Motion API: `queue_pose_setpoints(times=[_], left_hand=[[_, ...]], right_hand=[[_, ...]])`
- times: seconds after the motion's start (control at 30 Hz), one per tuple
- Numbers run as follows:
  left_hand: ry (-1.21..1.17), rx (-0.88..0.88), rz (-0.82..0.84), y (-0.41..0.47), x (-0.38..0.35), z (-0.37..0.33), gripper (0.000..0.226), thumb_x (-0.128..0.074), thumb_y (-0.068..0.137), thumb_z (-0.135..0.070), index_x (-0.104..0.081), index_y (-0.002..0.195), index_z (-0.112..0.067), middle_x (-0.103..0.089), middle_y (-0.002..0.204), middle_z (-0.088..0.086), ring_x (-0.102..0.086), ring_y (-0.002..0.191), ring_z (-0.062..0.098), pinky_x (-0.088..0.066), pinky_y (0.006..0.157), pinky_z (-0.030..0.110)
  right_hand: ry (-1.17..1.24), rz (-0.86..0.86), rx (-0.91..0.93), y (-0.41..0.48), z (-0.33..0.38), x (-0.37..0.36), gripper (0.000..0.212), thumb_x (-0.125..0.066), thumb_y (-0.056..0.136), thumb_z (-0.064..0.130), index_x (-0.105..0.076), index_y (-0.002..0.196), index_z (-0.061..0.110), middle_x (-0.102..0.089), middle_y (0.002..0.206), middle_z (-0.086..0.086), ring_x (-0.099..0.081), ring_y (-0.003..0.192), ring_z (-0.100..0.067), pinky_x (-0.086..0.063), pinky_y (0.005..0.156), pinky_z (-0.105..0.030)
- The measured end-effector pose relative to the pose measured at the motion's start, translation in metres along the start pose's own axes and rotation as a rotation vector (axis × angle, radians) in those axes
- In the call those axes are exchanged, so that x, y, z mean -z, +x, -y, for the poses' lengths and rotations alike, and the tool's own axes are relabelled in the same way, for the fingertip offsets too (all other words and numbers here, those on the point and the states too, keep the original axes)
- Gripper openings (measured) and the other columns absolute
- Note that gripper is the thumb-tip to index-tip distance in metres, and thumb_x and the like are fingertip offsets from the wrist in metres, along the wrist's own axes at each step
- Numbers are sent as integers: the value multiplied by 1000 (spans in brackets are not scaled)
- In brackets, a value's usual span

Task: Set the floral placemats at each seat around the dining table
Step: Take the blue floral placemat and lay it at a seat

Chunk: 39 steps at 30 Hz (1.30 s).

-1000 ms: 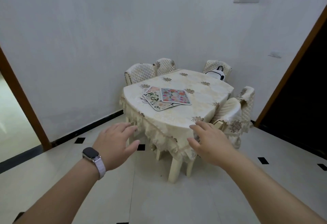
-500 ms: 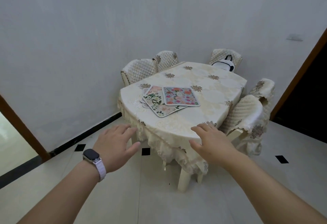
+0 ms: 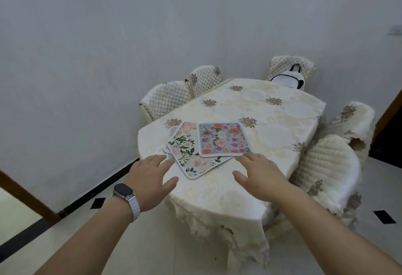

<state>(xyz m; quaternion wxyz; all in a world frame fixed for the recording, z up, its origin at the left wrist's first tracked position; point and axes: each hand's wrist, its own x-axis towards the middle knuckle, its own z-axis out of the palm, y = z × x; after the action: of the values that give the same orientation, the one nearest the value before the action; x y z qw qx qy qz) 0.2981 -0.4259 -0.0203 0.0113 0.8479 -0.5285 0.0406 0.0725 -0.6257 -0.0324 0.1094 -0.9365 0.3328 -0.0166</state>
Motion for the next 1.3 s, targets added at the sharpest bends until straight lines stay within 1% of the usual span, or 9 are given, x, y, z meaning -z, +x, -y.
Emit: queue_pose_setpoints(times=[0.1, 0.23, 0.37, 0.5, 0.73, 1.03, 1.1, 1.17, 1.3], left_hand=[[2, -6, 11, 28, -6, 5, 79, -11, 76, -66, -41, 141, -33, -44, 147, -4, -36, 136, 20, -29, 109, 40], [-4, -33, 18, 68, -23, 14, 74, -15, 79, -62, -50, 136, -30, -51, 140, -1, -42, 132, 23, -33, 105, 44], [-17, -73, 66, 114, -49, 33, 75, -12, 79, -65, -44, 139, -32, -45, 145, -2, -37, 135, 22, -29, 109, 43], [-22, -133, 132, 169, -76, 56, 80, -6, 76, -66, -35, 143, -35, -36, 151, -5, -28, 140, 19, -22, 114, 42], [-72, -270, 247, 278, -127, 108, 78, -8, 77, -65, -34, 144, -35, -34, 152, -4, -27, 141, 19, -20, 114, 44], [-78, -473, 292, 381, -168, 135, 67, -17, 85, -62, -37, 141, -32, -37, 151, -1, -29, 139, 21, -25, 112, 44], [-71, -517, 307, 394, -176, 130, 69, -16, 84, -62, -38, 142, -31, -38, 150, -1, -30, 139, 21, -26, 111, 44], [-79, -547, 344, 408, -185, 122, 75, -11, 80, -63, -39, 141, -29, -40, 149, -1, -33, 137, 22, -28, 110, 43], [-100, -548, 401, 439, -207, 104, 60, -29, 91, -58, -37, 142, -29, -43, 146, -2, -39, 132, 21, -34, 105, 42]], right_hand=[[5, -5, 15, 28, -7, 2, 56, -36, 98, 52, -34, 149, 28, -37, 153, 5, -33, 139, -20, -34, 111, -40], [23, -4, 0, 67, -18, -7, 56, -37, 98, 51, -33, 150, 30, -38, 153, 7, -32, 141, -17, -33, 111, -39], [23, 48, -36, 106, -22, -24, 56, -37, 99, 52, -33, 150, 30, -36, 154, 6, -32, 141, -19, -33, 111, -40], [22, 68, -103, 148, -23, -42, 55, -36, 98, 52, -35, 149, 30, -37, 153, 6, -33, 140, -19, -34, 110, -40], [38, 163, -266, 234, -4, -73, 55, -37, 98, 52, -38, 147, 28, -43, 148, 5, -39, 134, -20, -38, 107, -39], [80, 169, -414, 305, 12, -87, 54, -36, 98, 51, -40, 146, 25, -45, 146, 2, -43, 130, -22, -39, 105, -40], [192, 179, -489, 308, 10, -96, 53, -40, 99, 50, -42, 144, 23, -46, 144, 1, -44, 130, -21, -41, 103, -37], [432, 169, -622, 310, 7, -107, 50, -44, 98, 49, -47, 141, 22, -47, 141, 1, -48, 125, -18, -42, 96, -32], [902, 114, -908, 315, -3, -133, 37, -49, 97, 43, -55, 126, 21, -57, 126, 1, -56, 108, -15, -43, 87, -31]])
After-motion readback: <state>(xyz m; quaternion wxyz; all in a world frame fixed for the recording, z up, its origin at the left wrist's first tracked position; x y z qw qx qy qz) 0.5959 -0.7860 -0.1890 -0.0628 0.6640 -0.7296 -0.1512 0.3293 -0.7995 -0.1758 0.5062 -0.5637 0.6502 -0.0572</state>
